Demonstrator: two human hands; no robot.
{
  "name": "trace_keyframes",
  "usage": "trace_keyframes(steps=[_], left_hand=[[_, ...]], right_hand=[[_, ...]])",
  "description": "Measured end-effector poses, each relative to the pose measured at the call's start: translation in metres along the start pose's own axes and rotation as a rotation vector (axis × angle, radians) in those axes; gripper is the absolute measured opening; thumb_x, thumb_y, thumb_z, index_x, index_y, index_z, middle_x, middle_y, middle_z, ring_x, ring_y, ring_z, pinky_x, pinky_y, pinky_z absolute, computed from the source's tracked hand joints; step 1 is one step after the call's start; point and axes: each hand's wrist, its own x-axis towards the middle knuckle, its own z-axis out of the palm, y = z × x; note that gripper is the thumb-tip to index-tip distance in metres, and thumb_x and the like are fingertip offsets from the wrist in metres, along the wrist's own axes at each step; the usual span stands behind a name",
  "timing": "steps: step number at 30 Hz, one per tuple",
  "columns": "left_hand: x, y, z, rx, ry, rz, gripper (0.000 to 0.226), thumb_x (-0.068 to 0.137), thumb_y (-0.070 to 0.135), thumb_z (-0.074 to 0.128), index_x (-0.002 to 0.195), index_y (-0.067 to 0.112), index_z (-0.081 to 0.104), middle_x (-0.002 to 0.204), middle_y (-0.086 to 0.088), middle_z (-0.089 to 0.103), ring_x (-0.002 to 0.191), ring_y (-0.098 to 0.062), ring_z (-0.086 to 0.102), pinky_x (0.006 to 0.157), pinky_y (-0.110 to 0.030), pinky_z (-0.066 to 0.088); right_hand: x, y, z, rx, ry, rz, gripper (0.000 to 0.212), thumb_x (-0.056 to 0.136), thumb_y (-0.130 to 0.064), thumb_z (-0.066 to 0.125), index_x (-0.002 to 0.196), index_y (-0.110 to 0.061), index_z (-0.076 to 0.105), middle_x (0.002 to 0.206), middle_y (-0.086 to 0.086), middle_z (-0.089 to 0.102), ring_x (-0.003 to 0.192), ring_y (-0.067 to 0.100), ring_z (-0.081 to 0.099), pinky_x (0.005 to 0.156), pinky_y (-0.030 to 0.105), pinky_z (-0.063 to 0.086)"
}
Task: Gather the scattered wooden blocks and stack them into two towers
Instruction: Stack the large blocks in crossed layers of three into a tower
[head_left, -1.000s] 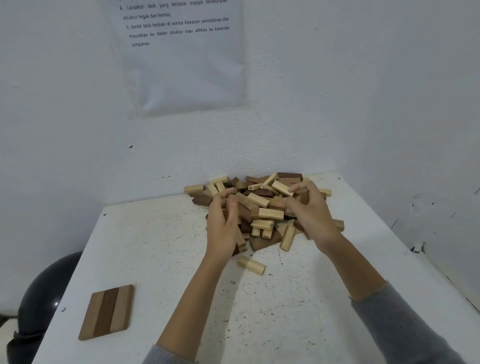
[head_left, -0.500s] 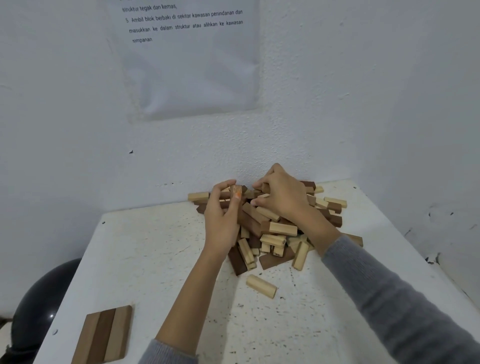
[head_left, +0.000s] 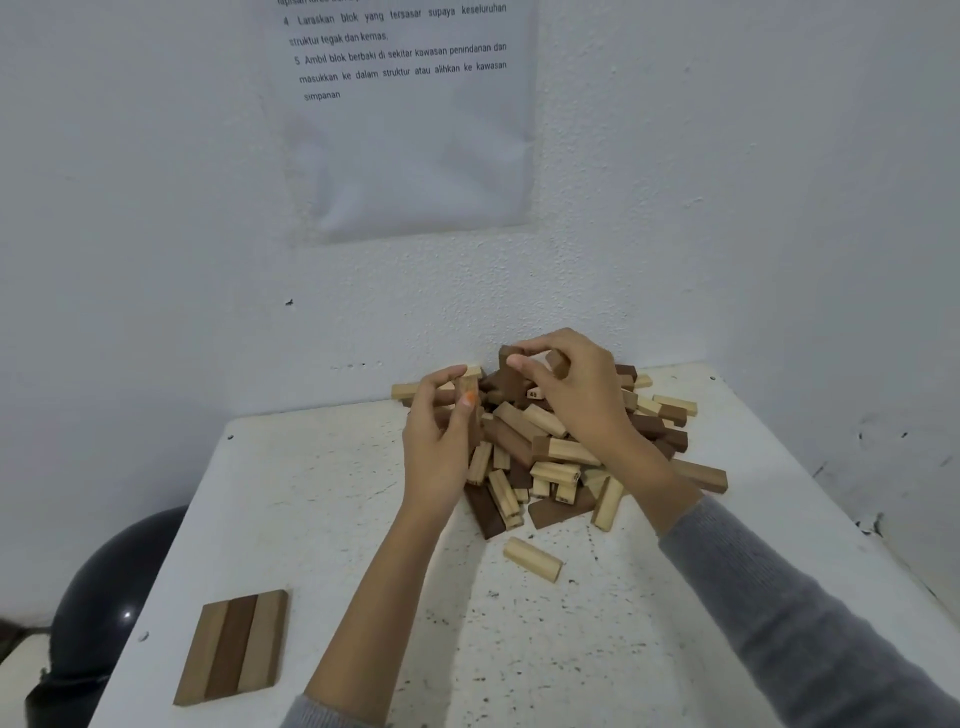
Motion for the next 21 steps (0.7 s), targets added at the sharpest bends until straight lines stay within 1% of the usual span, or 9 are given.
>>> trace_keyframes(steps=[2, 3, 6, 9, 11, 13, 15, 19, 21], left_hand=[[-0.005, 0.006, -0.006, -0.004, -0.007, 0.014, 0.025, 0.100, 0.014, 0.051, 0.108, 0.037, 0.059, 0.096, -0.009, 0.064, 0.089, -0.027, 0.064, 0.080, -0.046, 0.057], [-0.008, 0.010, -0.009, -0.003, -0.010, 0.022, 0.026, 0.100, 0.013, 0.051, 0.108, 0.036, 0.059, 0.095, -0.006, 0.063, 0.089, -0.026, 0.064, 0.082, -0.048, 0.057], [-0.022, 0.020, -0.018, -0.007, -0.026, 0.036, 0.025, 0.099, 0.012, 0.051, 0.108, 0.035, 0.059, 0.096, -0.003, 0.064, 0.093, -0.027, 0.065, 0.082, -0.045, 0.057], [-0.039, 0.026, -0.026, -0.012, -0.055, 0.043, 0.023, 0.099, 0.012, 0.051, 0.111, 0.029, 0.060, 0.098, -0.002, 0.064, 0.096, -0.027, 0.064, 0.081, -0.043, 0.056], [-0.051, 0.024, -0.032, 0.004, -0.067, 0.041, 0.022, 0.100, 0.012, 0.050, 0.115, 0.025, 0.060, 0.100, -0.004, 0.064, 0.094, -0.025, 0.064, 0.079, -0.043, 0.056], [-0.063, 0.021, -0.038, 0.017, -0.071, 0.028, 0.022, 0.100, 0.013, 0.050, 0.116, 0.025, 0.060, 0.099, -0.005, 0.065, 0.089, -0.021, 0.064, 0.074, -0.037, 0.057], [-0.075, 0.018, -0.044, 0.019, -0.061, 0.003, 0.020, 0.100, 0.016, 0.051, 0.115, 0.026, 0.060, 0.098, -0.003, 0.065, 0.087, -0.017, 0.064, 0.073, -0.034, 0.058], [-0.097, 0.007, -0.056, 0.020, -0.051, -0.075, 0.024, 0.100, 0.013, 0.048, 0.109, 0.033, 0.059, 0.091, 0.001, 0.064, 0.085, -0.017, 0.062, 0.072, -0.025, 0.053], [-0.107, -0.001, -0.063, 0.061, -0.086, -0.097, 0.027, 0.101, 0.011, 0.045, 0.112, 0.031, 0.058, 0.094, 0.002, 0.063, 0.090, -0.017, 0.062, 0.073, -0.024, 0.053]], right_hand=[[-0.010, -0.017, -0.006, 0.173, -0.023, 0.064, 0.013, 0.088, -0.027, 0.069, 0.098, -0.020, 0.072, 0.078, -0.019, 0.063, 0.065, -0.001, 0.056, 0.065, 0.025, 0.048], [-0.016, -0.024, -0.008, 0.238, -0.041, 0.084, 0.013, 0.089, -0.025, 0.067, 0.099, -0.018, 0.071, 0.076, -0.018, 0.064, 0.064, -0.003, 0.058, 0.064, 0.022, 0.049], [-0.037, -0.039, -0.010, 0.329, -0.087, 0.105, 0.017, 0.092, -0.024, 0.063, 0.102, -0.013, 0.071, 0.062, -0.017, 0.061, 0.053, -0.003, 0.054, 0.059, 0.011, 0.040], [-0.057, -0.047, -0.007, 0.337, -0.126, 0.134, 0.020, 0.095, -0.024, 0.060, 0.103, -0.010, 0.071, 0.051, -0.026, 0.056, 0.053, -0.006, 0.054, 0.058, 0.008, 0.037], [-0.069, -0.051, -0.004, 0.345, -0.142, 0.156, 0.020, 0.095, -0.026, 0.059, 0.101, -0.011, 0.071, 0.056, -0.024, 0.059, 0.057, -0.005, 0.055, 0.063, 0.013, 0.039], [-0.082, -0.053, 0.001, 0.349, -0.146, 0.175, 0.021, 0.095, -0.028, 0.059, 0.100, -0.012, 0.071, 0.067, -0.018, 0.062, 0.060, -0.002, 0.054, 0.066, 0.017, 0.040], [-0.096, -0.053, 0.007, 0.345, -0.137, 0.219, 0.021, 0.095, -0.028, 0.058, 0.099, -0.012, 0.072, 0.074, -0.012, 0.062, 0.059, -0.001, 0.053, 0.062, 0.016, 0.040], [-0.125, -0.050, 0.017, 0.355, -0.159, 0.359, 0.020, 0.096, -0.022, 0.058, 0.097, -0.008, 0.071, 0.070, -0.003, 0.064, 0.053, 0.000, 0.054, 0.053, 0.014, 0.043], [-0.139, -0.048, 0.021, 0.376, -0.186, 0.414, 0.020, 0.096, -0.019, 0.057, 0.097, -0.005, 0.071, 0.072, 0.002, 0.066, 0.055, 0.006, 0.057, 0.049, 0.014, 0.042]])
